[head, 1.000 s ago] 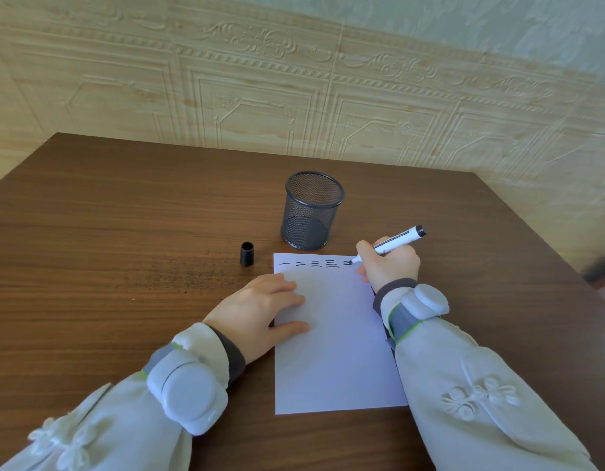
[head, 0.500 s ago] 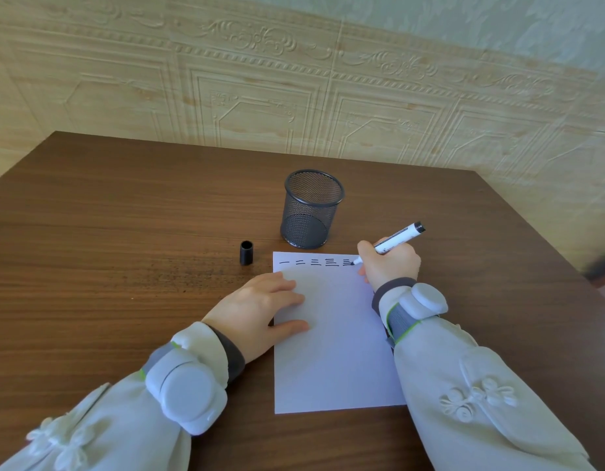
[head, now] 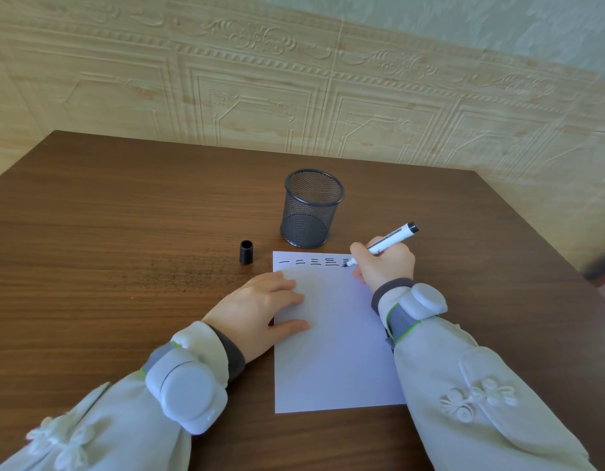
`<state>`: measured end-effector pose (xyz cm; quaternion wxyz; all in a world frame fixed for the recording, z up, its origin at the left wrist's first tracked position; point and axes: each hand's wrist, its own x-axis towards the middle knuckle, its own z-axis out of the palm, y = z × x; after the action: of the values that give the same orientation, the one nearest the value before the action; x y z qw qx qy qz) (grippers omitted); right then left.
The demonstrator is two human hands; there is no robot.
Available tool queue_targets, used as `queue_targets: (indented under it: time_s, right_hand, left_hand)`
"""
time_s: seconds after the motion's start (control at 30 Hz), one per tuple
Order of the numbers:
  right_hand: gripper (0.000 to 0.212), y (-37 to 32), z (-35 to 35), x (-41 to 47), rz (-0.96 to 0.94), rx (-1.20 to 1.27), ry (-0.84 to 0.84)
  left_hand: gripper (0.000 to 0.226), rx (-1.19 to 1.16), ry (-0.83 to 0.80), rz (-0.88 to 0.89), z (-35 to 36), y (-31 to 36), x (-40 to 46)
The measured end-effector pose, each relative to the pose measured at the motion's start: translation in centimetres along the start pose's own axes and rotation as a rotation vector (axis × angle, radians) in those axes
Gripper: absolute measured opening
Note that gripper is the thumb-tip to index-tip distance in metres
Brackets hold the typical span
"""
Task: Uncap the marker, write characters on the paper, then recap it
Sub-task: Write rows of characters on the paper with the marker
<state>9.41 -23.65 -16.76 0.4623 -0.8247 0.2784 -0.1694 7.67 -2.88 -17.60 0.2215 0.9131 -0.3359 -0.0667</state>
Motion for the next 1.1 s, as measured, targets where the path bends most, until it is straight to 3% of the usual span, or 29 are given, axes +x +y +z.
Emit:
queue_targets:
  time_s: [0.43,0.63,0.87,1.1]
  right_hand:
    - [0.014,0.3,-1.1,0.8,0.193,0.153,0.263]
    - [0.015,0.1,-1.0,0.6,0.172,0.185,0.253]
    - [0.021,-1.1,-1.1,-0.4,0.06,0.209,0.188]
    - [0.029,-4.9,1.9,-3.1,-0.074,0.275,-0.16]
  left_hand:
    - [0.051,0.019,-0.029,-0.025,0.0,0.1,0.1]
    - [0.052,0.013,-0.046,-0.034,-0.3,0.2,-0.1]
    - [0.063,0.068,-0.149,-0.058,-0.6,0.9,-0.1]
    - [0.062,0.057,-0.115,-0.055,-0.5,0.9,-0.2]
